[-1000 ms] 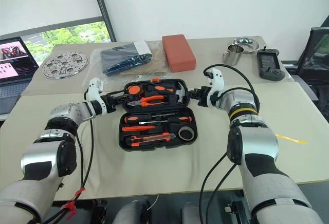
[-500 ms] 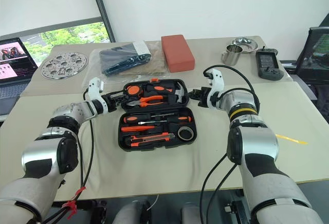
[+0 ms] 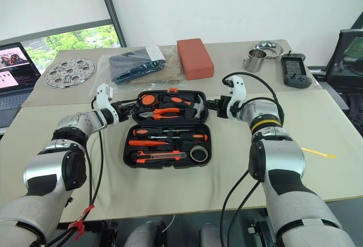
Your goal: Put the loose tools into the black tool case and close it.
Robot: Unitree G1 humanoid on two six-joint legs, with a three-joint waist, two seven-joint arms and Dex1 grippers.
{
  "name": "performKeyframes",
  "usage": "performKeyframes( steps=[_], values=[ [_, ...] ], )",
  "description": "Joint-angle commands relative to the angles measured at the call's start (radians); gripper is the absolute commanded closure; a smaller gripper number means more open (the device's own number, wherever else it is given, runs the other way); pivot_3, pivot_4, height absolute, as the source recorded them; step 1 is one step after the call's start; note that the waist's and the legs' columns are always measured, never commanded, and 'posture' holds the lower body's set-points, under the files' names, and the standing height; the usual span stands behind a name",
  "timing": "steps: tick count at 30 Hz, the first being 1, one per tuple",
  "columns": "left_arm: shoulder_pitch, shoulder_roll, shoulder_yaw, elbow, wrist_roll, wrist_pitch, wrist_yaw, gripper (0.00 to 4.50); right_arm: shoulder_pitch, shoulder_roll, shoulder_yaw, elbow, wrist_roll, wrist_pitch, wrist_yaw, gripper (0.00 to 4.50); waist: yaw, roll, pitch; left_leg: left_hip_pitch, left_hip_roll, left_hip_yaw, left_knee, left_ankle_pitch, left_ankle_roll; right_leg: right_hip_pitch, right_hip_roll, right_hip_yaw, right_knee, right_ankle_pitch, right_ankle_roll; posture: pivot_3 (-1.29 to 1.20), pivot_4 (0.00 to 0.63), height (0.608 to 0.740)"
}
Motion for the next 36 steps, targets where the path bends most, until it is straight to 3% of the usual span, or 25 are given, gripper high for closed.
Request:
performKeyframes(
  steps=[1,5,8,11,18,23,30,36],
  values=[
    [0.007,0.007,-0.004,0.005,0.02,-0.011,-0.002,4.5,-0.029,-0.002,0.004,-0.013,-0.006,0.018,0.031,2.71,0.0,0.0,0.0,0.0,0.0,0.0,0.0,0.0,0.0,0.0,0.0,0.0,0.0,0.0,0.0,0.0,0.15,0.74],
    [0.009,0.005,-0.003,0.004,0.02,-0.015,-0.001,4.5,-0.019,0.005,0.012,-0.015,-0.016,0.02,0.031,2.71,0.0,0.0,0.0,0.0,0.0,0.0,0.0,0.0,0.0,0.0,0.0,0.0,0.0,0.0,0.0,0.0,0.15,0.74],
    [0.01,0.002,-0.003,0.004,0.02,-0.018,0.0,4.5,-0.014,0.011,0.016,-0.015,-0.021,0.02,0.033,3.39,0.0,0.0,0.0,0.0,0.0,0.0,0.0,0.0,0.0,0.0,0.0,0.0,0.0,0.0,0.0,0.0,0.15,0.74],
    [0.011,0.0,-0.002,0.002,0.019,-0.019,-0.002,4.5,-0.012,0.017,0.02,-0.016,-0.027,0.022,0.038,4.42,-0.001,0.0,0.0,0.0,0.0,0.0,0.0,0.0,0.0,0.0,0.0,0.0,0.0,0.0,0.0,0.0,0.15,0.74],
    [0.019,0.003,-0.001,-0.01,0.016,-0.046,-0.019,4.5,-0.014,0.023,0.007,-0.021,-0.021,0.002,0.037,4.42,-0.001,0.0,0.0,0.001,0.001,0.0,0.0,0.0,0.0,0.001,0.0,0.0,0.001,0.0,0.0,0.0,0.15,0.74],
    [0.071,0.001,-0.033,-0.126,0.015,-0.159,-0.164,4.5,0.009,0.018,0.02,-0.071,-0.018,-0.088,0.14,4.42,-0.005,0.0,0.0,0.002,0.001,0.001,0.0,0.0,0.0,0.0,0.0,0.0,0.001,0.0,0.0,0.0,0.15,0.74],
    [0.35,-0.003,-0.1,-0.561,0.013,-0.458,-0.323,4.5,0.139,-0.024,0.04,-0.263,0.001,-0.331,0.348,4.42,-0.01,0.0,0.0,0.0,0.001,0.002,0.0,0.0,-0.001,0.001,0.001,0.0,0.001,0.0,0.0,0.0,0.15,0.74],
    [0.41,0.037,-0.146,-0.641,0.083,-0.732,-0.35,4.5,0.238,-0.049,0.064,-0.383,-0.013,-0.556,0.418,4.42,0.008,0.0,0.0,-0.002,0.0,0.002,0.0,0.0,0.0,0.001,0.0,0.001,-0.002,0.0,0.0,0.0,0.15,0.74]
  ],
)
